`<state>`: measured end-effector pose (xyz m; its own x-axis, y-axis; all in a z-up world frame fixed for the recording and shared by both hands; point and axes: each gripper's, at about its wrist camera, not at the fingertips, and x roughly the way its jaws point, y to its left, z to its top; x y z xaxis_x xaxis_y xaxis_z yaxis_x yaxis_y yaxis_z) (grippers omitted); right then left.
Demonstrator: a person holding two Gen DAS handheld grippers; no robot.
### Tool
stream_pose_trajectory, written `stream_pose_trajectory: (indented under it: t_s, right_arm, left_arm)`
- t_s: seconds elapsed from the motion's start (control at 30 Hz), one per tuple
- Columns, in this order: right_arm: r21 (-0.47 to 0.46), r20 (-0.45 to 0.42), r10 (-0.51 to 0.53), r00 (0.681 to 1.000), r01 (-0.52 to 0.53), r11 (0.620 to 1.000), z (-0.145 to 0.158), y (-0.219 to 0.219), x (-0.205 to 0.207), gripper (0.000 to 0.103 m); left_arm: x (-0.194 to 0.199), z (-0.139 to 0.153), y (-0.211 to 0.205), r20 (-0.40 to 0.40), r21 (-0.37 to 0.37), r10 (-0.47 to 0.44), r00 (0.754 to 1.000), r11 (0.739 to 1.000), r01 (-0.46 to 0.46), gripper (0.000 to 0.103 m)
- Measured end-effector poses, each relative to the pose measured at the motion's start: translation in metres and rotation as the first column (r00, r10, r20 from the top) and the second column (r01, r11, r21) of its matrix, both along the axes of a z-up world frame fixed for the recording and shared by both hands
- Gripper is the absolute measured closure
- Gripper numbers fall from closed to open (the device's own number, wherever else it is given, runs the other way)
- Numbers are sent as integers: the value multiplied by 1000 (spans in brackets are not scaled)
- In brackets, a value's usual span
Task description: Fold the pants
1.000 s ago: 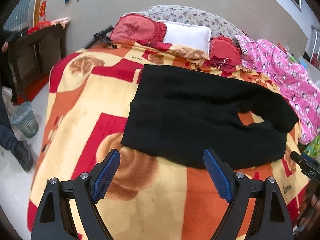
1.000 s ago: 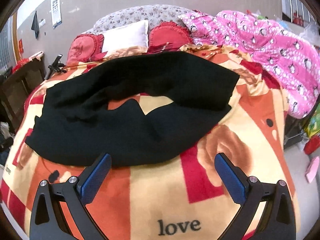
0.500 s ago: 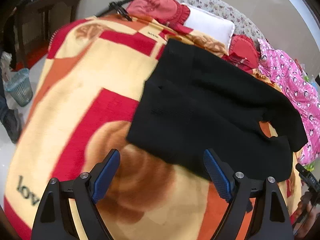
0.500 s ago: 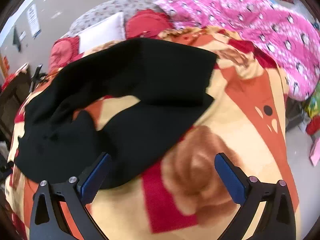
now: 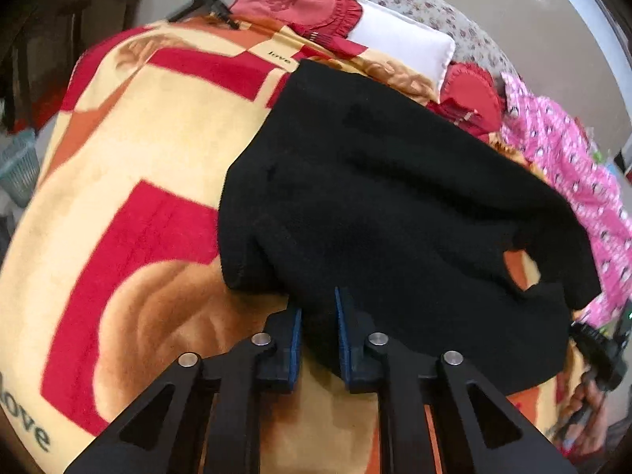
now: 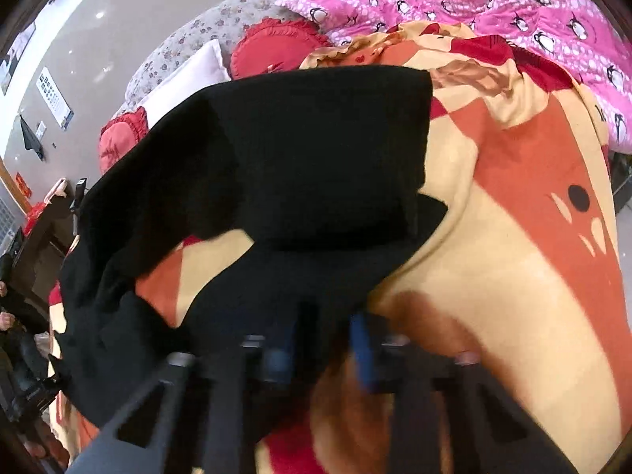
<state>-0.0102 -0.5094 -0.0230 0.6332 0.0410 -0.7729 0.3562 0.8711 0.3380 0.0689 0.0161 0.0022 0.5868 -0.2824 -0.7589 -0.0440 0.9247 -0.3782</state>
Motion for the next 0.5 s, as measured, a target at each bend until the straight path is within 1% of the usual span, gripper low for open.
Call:
stream_pose_trajectory:
  t_s: [0.03, 0.1, 0.17, 0.2, 0.27, 0.37, 0.47, 0.5]
  right_arm:
    - [20, 5, -4, 1000, 4, 1000, 0, -2, -2, 96]
    - [59, 46, -10, 999, 8, 998, 10, -6, -13, 97]
    - [68, 80, -5, 997, -1, 998, 23, -4, -26, 97]
    - [61, 98, 3, 995, -9, 998, 32, -1, -36, 97]
    - [46, 119, 18, 993, -24, 999, 46, 5, -52, 99]
    - [51, 145, 32, 989, -40, 998, 63, 14, -76, 99]
    - [23, 161, 58, 985, -62, 998, 77, 26, -105, 99]
    - [20, 159, 68, 985, -72, 997, 79, 29, -111, 98]
  left_arm:
    - [-3, 2, 0, 6, -6, -2, 1000, 1000, 2, 92]
    - [-9, 12, 6, 47, -15, -11, 999, 1000, 12, 92]
    - [-22, 24, 12, 87, -23, -27, 996, 999, 29, 93]
    - [-27, 31, 14, 111, -21, -39, 993, 999, 42, 93]
    - [-35, 40, 19, 128, -23, -51, 990, 998, 54, 93]
    - [-50, 48, 30, 157, -24, -55, 986, 998, 60, 93]
    - [-72, 47, 46, 156, -23, -58, 986, 998, 63, 93]
    - [-79, 42, 53, 147, -17, -57, 988, 998, 60, 93]
